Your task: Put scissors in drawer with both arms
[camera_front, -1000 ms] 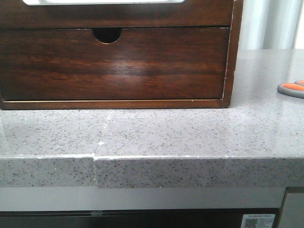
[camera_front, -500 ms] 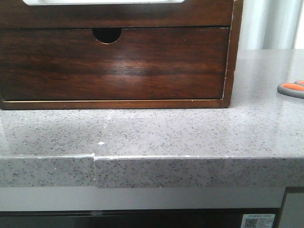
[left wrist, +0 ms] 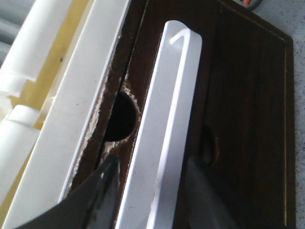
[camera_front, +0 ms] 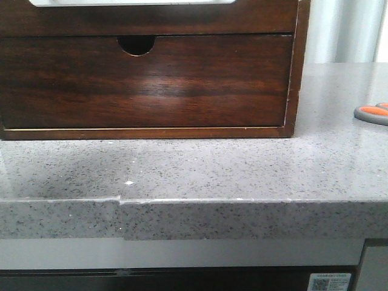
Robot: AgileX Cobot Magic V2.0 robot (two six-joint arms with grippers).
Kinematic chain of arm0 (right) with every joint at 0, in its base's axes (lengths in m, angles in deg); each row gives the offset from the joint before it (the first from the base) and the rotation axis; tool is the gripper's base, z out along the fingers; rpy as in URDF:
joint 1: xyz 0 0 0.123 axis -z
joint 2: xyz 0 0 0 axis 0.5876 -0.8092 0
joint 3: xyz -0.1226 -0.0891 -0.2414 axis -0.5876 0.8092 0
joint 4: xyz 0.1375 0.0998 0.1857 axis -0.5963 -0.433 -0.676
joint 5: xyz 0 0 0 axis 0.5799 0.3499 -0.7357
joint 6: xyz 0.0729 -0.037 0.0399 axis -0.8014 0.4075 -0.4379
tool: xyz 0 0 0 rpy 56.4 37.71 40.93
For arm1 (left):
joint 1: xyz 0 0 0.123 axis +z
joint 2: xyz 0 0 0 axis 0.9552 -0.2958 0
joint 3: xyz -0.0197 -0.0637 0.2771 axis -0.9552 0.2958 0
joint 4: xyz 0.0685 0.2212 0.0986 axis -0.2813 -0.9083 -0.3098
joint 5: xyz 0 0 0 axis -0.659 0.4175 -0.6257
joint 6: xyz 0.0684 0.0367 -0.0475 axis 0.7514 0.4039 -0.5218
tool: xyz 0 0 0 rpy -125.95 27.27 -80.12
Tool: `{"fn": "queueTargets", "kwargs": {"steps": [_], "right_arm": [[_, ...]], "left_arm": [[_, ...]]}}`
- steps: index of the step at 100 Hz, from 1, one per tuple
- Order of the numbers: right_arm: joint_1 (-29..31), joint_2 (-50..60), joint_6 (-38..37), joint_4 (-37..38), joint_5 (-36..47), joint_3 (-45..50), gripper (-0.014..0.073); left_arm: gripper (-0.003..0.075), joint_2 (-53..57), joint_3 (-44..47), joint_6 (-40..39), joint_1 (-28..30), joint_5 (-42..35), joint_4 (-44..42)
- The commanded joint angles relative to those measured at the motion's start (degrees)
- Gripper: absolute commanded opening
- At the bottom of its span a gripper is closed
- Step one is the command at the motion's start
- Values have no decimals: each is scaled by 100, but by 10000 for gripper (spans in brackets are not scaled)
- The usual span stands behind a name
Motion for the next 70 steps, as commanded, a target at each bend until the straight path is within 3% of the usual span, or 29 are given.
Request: {"fn": "queueTargets", "kwargs": {"steps": [1, 52, 70], "right_arm": [[3, -101, 0, -36, 435, -190, -61], [-161, -82, 0, -40, 414, -190, -61], [-161, -82, 0, -40, 392, -190, -61]], "left_arm": [[325, -14, -215, -22, -58, -123, -88], [307, -335, -324, -22, -58, 585, -695], [153, -335, -324, -22, -58, 858, -730]]}}
